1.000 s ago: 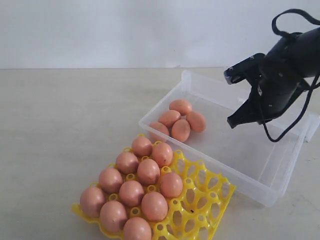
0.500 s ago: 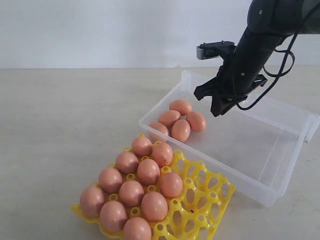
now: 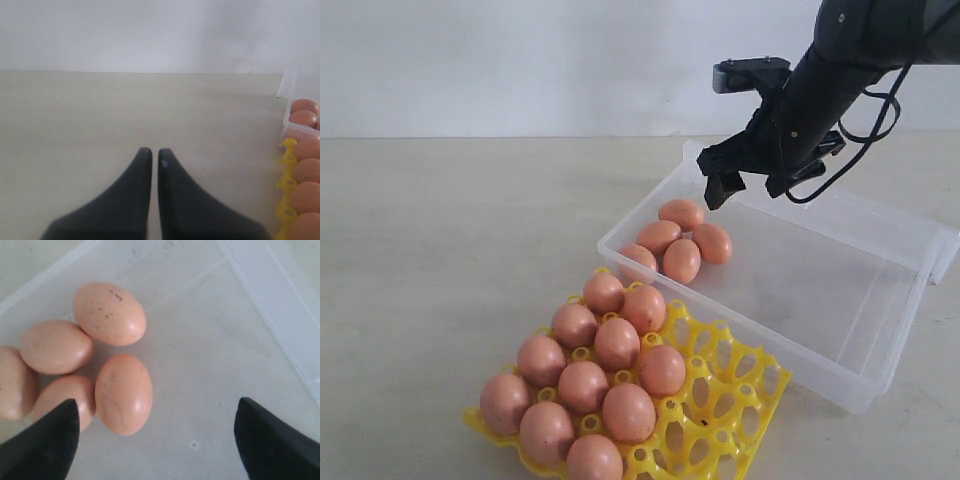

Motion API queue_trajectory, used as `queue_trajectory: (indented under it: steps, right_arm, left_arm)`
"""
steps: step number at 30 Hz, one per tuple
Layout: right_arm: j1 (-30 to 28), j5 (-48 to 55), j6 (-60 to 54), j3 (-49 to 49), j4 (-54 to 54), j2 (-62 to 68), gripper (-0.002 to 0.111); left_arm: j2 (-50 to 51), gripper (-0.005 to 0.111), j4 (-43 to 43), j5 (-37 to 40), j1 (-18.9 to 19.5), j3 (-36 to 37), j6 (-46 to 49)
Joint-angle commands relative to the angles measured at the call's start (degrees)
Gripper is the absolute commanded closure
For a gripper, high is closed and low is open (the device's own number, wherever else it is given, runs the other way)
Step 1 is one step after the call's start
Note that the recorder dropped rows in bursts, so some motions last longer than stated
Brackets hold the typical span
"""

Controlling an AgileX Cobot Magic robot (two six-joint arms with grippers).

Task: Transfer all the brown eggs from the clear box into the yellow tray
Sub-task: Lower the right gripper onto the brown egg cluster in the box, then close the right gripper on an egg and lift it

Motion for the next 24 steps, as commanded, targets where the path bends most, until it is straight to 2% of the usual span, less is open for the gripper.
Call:
queue_trajectory:
  steps: [1, 7, 24]
  right_arm:
    - [-0.4, -2.3, 0.8, -0.5, 0.5, 0.9, 0.046]
    - [-0.4, 0.0, -2.2, -1.0, 5.8, 5.5, 0.047]
    - [-0.4, -3.4, -4.2, -1.4, 5.4, 11.2, 0.047]
  left_arm:
    - [-0.2, 0.103, 0.2, -0.3, -0.3, 0.2, 0.0]
    - [-0.2, 0.103, 0.2, -0.3, -0.3, 0.2, 0.0]
    - [-0.2, 0.103, 0.2, -0.3, -0.3, 0.2, 0.0]
